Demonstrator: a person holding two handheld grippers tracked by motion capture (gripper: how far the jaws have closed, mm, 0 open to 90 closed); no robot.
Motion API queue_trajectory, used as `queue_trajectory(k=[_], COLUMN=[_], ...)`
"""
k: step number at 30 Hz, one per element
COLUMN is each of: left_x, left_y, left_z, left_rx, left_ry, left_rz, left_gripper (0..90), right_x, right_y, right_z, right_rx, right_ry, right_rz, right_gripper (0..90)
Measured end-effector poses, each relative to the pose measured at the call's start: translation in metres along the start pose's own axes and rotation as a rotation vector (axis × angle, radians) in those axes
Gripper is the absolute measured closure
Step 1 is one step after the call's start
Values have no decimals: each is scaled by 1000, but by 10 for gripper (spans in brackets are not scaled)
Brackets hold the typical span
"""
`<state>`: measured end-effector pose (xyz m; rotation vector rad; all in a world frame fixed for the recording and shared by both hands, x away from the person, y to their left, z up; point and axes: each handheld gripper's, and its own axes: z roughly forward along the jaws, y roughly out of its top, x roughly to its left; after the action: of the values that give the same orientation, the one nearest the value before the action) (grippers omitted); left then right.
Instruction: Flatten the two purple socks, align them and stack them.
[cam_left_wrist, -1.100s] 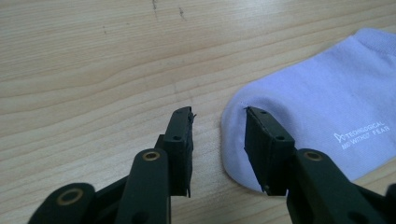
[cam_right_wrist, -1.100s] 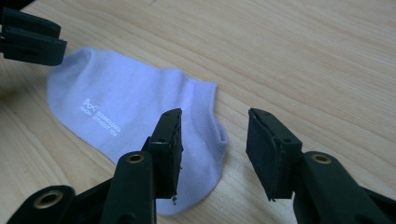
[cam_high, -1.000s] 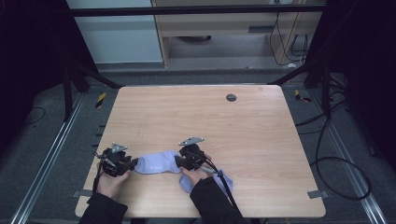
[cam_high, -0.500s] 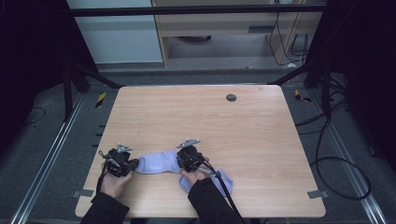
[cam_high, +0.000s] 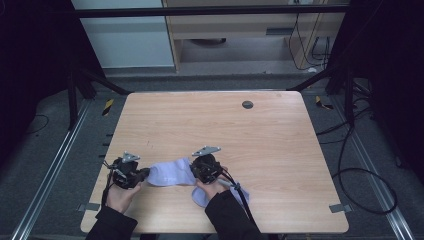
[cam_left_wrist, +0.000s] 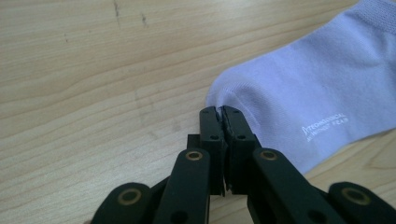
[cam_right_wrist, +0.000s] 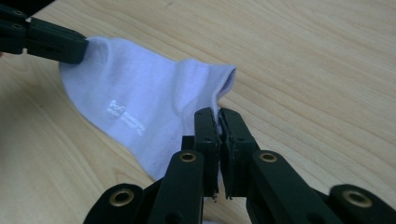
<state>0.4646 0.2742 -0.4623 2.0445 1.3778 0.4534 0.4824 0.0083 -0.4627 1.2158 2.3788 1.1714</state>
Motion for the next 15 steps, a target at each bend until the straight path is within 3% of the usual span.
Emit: queue_trajectory(k=[9, 15], left_x=[-21, -44], left_y=[8, 11], left_z=[-12, -15], left_rx=[-38, -38], left_ry=[-44, -82], left_rz=[26, 66], left_gripper=[875, 875], right_x=[-8, -16], right_y=[1, -7], right_z=[-31, -57], right_rx=[-10, -14], right_ry=[18, 11], right_rz=[-27, -46], right_gripper=[867, 867])
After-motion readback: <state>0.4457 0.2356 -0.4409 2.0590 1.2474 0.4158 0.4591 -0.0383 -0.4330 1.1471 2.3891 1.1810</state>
